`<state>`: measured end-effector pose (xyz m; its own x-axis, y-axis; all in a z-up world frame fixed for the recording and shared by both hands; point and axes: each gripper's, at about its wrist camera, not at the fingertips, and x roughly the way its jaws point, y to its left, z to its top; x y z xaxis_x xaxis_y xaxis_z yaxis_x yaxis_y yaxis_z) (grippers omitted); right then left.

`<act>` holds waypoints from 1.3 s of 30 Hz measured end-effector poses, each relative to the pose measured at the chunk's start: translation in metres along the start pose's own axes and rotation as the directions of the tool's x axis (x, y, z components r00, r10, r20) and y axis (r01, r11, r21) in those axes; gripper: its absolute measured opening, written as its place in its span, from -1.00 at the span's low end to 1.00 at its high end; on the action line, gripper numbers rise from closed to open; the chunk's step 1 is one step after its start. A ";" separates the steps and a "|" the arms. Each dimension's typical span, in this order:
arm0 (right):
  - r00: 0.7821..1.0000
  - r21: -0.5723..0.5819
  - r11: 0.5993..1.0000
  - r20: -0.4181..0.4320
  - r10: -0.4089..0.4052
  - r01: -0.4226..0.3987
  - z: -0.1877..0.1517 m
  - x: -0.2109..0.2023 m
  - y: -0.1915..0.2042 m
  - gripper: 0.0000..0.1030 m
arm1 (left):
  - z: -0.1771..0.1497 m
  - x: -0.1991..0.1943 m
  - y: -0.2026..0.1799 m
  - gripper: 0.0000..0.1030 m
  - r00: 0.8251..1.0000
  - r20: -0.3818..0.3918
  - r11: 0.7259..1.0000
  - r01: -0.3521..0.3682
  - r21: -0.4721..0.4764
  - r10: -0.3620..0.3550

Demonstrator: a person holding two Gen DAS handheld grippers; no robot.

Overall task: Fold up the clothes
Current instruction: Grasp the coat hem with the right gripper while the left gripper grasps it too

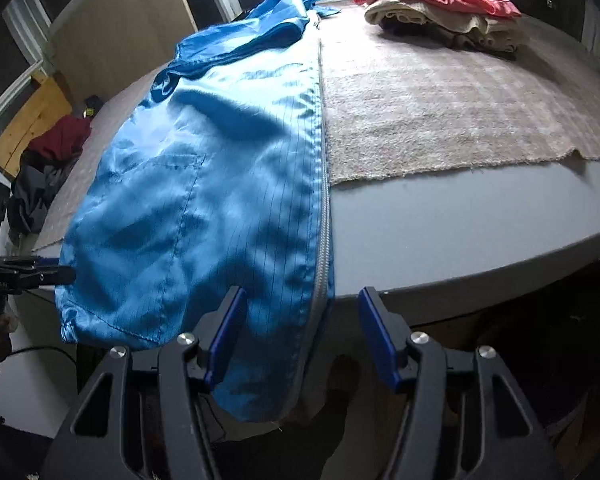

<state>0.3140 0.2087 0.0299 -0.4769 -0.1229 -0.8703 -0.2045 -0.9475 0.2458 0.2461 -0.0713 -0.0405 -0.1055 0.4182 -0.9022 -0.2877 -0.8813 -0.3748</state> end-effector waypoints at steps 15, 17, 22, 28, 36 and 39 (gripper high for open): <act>0.943 0.086 0.946 -0.091 0.319 -0.312 0.002 0.006 0.001 -0.90 | 0.001 -0.009 0.005 -0.93 0.993 0.046 0.994 0.108 0.034 -0.109; 0.928 0.091 0.926 -0.040 0.371 -0.367 0.010 -0.014 0.001 -0.91 | 0.001 -0.023 0.014 -0.94 0.985 0.068 0.987 0.161 0.000 -0.161; 0.858 0.152 0.845 0.087 0.506 -0.513 0.039 -0.048 -0.004 -0.92 | 0.015 -0.059 0.034 -0.94 0.963 0.127 0.968 0.246 -0.051 -0.238; 0.843 0.120 0.835 0.116 0.526 -0.537 0.118 -0.041 0.008 -0.92 | 0.084 -0.076 0.028 -0.94 0.968 0.170 0.982 0.190 -0.001 -0.187; 0.913 0.284 0.891 -0.098 0.395 -0.355 0.233 0.070 -0.027 -0.75 | 0.210 -0.013 0.052 -0.84 0.997 0.075 0.995 0.040 -0.088 -0.033; 0.902 0.329 0.903 -0.234 0.362 -0.277 0.251 0.094 -0.040 -0.61 | 0.234 -0.011 0.068 -0.58 0.997 0.068 0.984 0.041 -0.173 -0.030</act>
<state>0.0633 0.3095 0.0455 -0.3039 -0.5234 -0.7961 -0.3334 -0.7243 0.6035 0.0047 -0.0845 -0.0061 -0.1611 0.4581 -0.8742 -0.1227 -0.8882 -0.4428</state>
